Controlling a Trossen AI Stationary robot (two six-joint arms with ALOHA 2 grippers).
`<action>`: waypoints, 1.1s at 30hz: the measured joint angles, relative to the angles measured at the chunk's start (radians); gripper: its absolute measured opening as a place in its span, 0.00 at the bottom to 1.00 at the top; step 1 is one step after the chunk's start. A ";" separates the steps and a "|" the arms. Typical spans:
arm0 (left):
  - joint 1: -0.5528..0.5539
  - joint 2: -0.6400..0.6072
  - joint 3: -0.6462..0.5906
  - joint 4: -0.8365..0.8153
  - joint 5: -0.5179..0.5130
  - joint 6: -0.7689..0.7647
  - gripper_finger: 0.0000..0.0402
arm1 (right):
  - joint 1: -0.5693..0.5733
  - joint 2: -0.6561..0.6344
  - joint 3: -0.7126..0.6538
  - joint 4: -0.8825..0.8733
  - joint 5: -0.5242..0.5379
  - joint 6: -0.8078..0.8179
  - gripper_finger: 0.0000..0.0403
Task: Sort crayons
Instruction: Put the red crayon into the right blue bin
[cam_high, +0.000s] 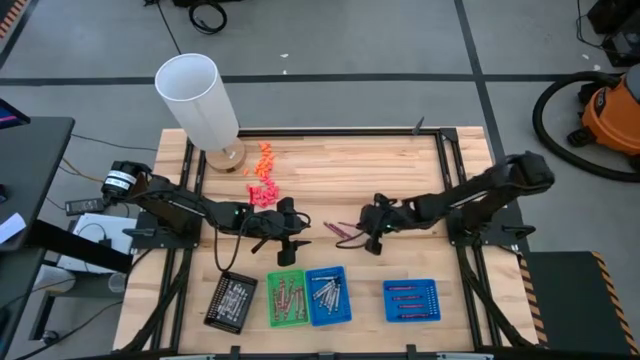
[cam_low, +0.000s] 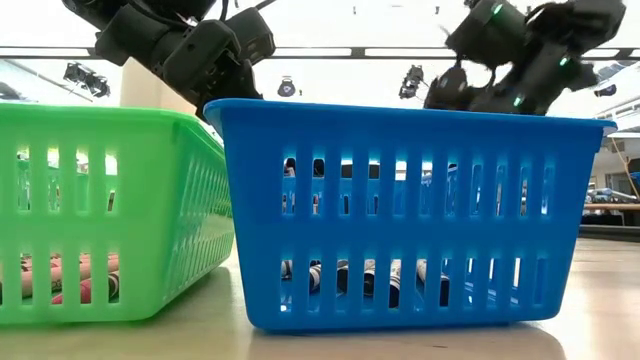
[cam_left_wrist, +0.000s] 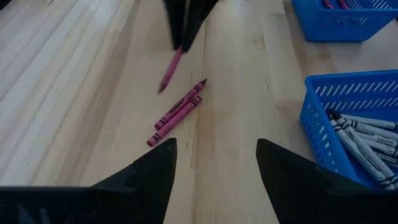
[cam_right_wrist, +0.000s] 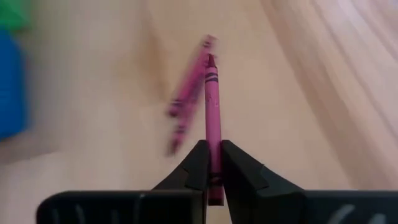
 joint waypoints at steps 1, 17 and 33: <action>0.000 0.000 0.000 -0.001 0.000 0.000 0.58 | 0.013 -0.024 0.001 -0.016 -0.011 0.016 0.10; 0.000 0.000 0.000 0.001 0.000 0.040 0.58 | 0.367 -0.378 0.002 -0.352 -0.144 0.338 0.10; 0.000 0.000 0.000 0.002 0.000 0.037 0.58 | 0.710 -0.365 0.003 -0.413 -0.092 0.723 0.11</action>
